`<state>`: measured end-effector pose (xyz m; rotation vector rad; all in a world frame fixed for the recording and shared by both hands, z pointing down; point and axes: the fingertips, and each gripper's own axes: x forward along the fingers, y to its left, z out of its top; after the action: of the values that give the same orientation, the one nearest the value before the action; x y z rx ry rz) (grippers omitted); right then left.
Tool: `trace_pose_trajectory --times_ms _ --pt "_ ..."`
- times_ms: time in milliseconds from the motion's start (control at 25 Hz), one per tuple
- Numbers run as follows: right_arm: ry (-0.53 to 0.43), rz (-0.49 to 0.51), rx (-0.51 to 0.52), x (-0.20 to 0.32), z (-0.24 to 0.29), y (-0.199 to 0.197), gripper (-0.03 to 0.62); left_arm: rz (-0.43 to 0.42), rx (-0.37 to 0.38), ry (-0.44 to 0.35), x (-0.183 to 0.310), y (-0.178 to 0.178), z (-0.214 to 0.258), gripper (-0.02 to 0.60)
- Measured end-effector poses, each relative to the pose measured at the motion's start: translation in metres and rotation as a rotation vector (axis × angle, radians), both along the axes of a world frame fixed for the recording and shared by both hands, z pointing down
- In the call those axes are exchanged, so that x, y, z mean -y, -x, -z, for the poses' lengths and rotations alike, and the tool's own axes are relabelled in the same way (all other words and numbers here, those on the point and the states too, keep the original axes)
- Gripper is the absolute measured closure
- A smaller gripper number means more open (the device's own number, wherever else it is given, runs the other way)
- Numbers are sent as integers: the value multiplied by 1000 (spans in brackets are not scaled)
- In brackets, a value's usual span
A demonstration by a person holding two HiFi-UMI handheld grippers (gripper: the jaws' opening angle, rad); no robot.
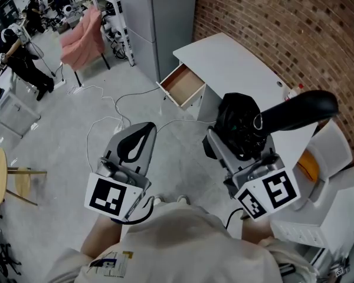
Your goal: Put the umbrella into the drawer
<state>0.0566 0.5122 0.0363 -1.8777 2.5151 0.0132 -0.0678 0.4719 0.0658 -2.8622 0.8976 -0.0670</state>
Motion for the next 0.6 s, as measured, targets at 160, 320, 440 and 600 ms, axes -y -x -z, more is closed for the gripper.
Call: trace_pose_trajectory --times_ms 160,320,440,600 --pt "9 16 -3 6 -4 -18 313 4 25 8 3 -18 -7 574" --pt "13 25 -5 12 -7 -33 313 14 41 2 7 -33 -12 574" --pt "18 27 -3 16 -12 -41 313 20 36 5 8 -41 -15 574" --pt "26 37 -2 22 -18 -44 313 32 33 14 13 -44 -18 574"
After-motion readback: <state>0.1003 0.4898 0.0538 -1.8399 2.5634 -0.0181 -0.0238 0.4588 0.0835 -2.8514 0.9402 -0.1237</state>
